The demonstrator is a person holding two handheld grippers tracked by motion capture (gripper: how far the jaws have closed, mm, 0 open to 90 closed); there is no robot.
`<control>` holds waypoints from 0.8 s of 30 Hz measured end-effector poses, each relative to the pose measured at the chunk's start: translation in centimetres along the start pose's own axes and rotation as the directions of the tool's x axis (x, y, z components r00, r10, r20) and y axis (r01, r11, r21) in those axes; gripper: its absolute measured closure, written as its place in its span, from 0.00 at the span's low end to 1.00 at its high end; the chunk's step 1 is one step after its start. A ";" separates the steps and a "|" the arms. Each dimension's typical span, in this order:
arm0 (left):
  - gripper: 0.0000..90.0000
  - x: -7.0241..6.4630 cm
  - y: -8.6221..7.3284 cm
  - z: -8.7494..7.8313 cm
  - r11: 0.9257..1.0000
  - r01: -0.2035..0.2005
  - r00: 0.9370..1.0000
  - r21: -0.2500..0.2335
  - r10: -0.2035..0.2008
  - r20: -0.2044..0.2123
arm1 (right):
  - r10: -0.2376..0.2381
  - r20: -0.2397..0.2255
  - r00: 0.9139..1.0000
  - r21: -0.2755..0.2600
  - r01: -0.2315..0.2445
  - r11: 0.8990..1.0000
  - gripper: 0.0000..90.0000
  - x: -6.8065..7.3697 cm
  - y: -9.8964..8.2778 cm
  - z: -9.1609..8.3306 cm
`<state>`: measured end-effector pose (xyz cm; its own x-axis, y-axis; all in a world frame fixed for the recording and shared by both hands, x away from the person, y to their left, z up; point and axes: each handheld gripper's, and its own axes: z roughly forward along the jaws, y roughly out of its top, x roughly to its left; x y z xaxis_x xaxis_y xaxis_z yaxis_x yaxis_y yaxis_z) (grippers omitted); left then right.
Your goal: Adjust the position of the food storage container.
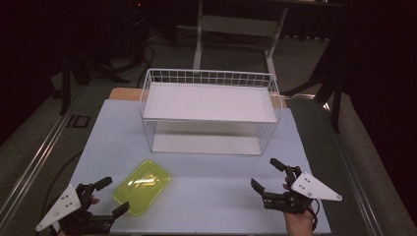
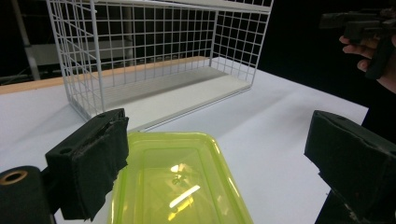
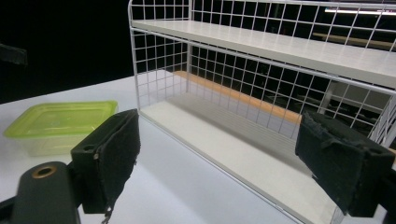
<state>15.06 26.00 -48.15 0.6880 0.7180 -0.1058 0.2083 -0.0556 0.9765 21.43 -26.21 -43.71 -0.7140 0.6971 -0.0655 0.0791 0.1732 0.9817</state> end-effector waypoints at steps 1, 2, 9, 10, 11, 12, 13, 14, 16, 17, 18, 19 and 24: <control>0.09 0.0 0.0 0.0 1.000 0.001 1.000 -0.002 -0.001 0.001 | -0.004 0.004 1.000 -0.003 0.004 1.000 0.16 0.0 0.0 0.0; 0.09 0.0 0.0 0.0 1.000 0.001 1.000 -0.002 -0.001 0.001 | -0.004 0.004 1.000 -0.003 0.004 1.000 0.16 0.0 0.0 0.0; 0.13 0.2 0.2 -0.2 1.000 0.012 1.000 -0.011 -0.012 -0.002 | -0.001 -0.003 1.000 0.009 0.001 1.000 0.16 0.2 0.2 0.2; 0.15 0.2 0.2 -0.2 1.000 0.012 1.000 -0.011 -0.012 -0.002 | -0.001 -0.003 1.000 0.009 0.001 1.000 0.16 0.2 0.2 0.2; 0.18 0.4 0.4 -0.3 1.000 0.011 1.000 -0.015 -0.011 -0.006 | 0.002 -0.015 1.000 0.017 -0.001 1.000 0.16 0.3 0.2 0.4; 0.21 0.5 0.8 -0.5 1.000 0.017 1.000 -0.008 -0.017 -0.010 | 0.004 -0.019 1.000 0.023 -0.004 1.000 0.16 0.4 0.2 0.5; 0.25 0.6 0.9 -0.7 1.000 0.027 1.000 -0.003 -0.027 -0.001 | 0.006 -0.017 1.000 0.025 -0.006 1.000 0.16 0.4 0.1 0.5; 0.28 0.7 1.0 -0.8 0.999 0.032 0.999 0.011 -0.032 -0.004 | 0.008 -0.018 1.000 0.027 -0.007 1.000 0.16 0.4 0.1 0.6; 0.39 0.8 1.1 -1.0 0.999 0.025 1.000 0.028 -0.025 -0.001 | 0.010 -0.024 1.000 0.030 -0.010 1.000 0.16 0.4 0.1 0.7; 0.43 1.2 0.9 -1.4 0.997 0.023 1.000 0.075 -0.022 -0.009 | 0.009 -0.024 1.000 0.031 -0.008 0.999 0.16 0.4 0.1 0.7; 0.49 1.2 0.9 -1.4 0.997 0.023 1.000 0.075 -0.022 -0.009 | 0.009 -0.028 1.000 0.035 -0.008 0.999 0.16 0.4 0.1 0.7; 0.57 1.9 0.4 -1.9 0.992 0.058 0.998 0.110 -0.059 0.004 | 0.007 -0.033 0.999 0.038 -0.006 0.999 0.16 0.5 0.1 0.7; 0.77 2.9 -1.1 -2.8 0.976 0.081 0.996 0.204 -0.085 0.008 | -0.006 -0.035 0.999 0.036 0.008 0.999 0.16 0.7 0.2 0.7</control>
<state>14.89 30.05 -48.97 0.6735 0.7144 -0.1899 0.4013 -0.1376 0.9056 21.47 -25.18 -43.68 -0.7383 0.6713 -0.0655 0.0984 0.2032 0.9742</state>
